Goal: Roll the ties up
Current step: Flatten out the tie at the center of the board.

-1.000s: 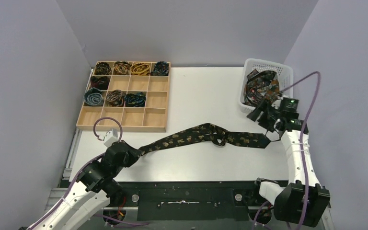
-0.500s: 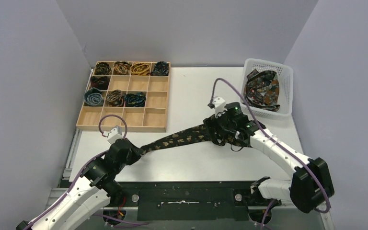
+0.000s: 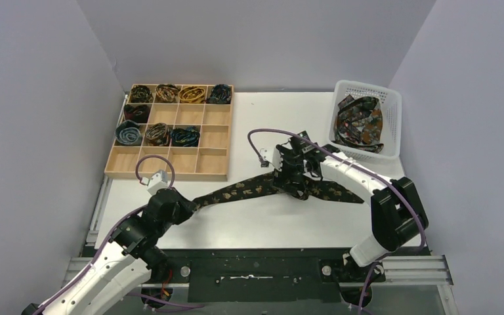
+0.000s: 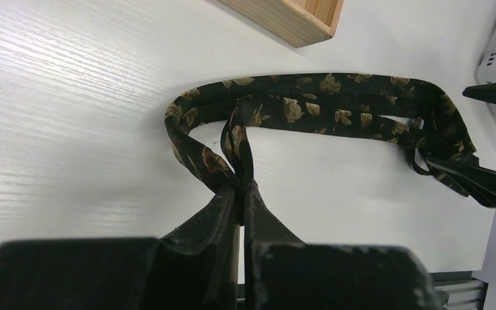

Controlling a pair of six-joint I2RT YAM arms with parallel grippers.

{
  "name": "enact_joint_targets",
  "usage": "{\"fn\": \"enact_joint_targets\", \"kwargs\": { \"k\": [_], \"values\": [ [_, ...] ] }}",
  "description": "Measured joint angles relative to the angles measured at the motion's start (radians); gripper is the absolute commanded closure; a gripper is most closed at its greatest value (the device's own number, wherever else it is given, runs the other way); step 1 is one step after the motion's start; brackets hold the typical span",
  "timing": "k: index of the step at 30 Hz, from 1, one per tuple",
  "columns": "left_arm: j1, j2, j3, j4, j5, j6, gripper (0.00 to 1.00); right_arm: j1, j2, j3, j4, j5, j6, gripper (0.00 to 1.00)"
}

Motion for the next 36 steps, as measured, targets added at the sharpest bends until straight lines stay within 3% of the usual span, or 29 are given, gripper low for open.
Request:
{"fn": "enact_joint_targets", "kwargs": {
  "k": [4, 9, 11, 21, 24, 25, 32, 36],
  "values": [
    [0.003, 0.001, 0.0, 0.007, 0.018, 0.0, 1.0, -0.005, 0.061, 0.048, -0.053, -0.041, -0.068, 0.09],
    [0.004, 0.002, 0.0, 0.018, 0.029, 0.0, 1.0, -0.01, 0.185, 0.089, -0.071, -0.051, -0.095, 0.1],
    [0.005, 0.001, 0.0, 0.018, 0.03, 0.0, 1.0, -0.011, 0.218, 0.089, -0.073, -0.055, -0.102, 0.16],
    [0.009, -0.045, -0.006, 0.015, 0.033, -0.008, 1.0, -0.012, 0.229, 0.064, -0.07, -0.134, -0.084, 0.72],
    [0.01, -0.051, -0.007, 0.014, 0.032, -0.01, 1.0, -0.008, 0.224, 0.032, -0.086, -0.175, -0.076, 0.95],
    [0.01, -0.052, -0.007, 0.014, 0.032, -0.011, 0.99, -0.005, 0.216, 0.026, -0.098, -0.19, -0.074, 0.99],
    [0.01, -0.086, -0.012, -0.005, 0.005, -0.045, 0.88, 0.007, 0.2, 0.022, -0.303, -0.355, -0.14, 0.99],
    [0.01, -0.121, -0.032, -0.014, -0.032, -0.079, 0.75, -0.029, 0.278, 0.134, -0.458, -0.433, -0.225, 0.85]
  ]
}}
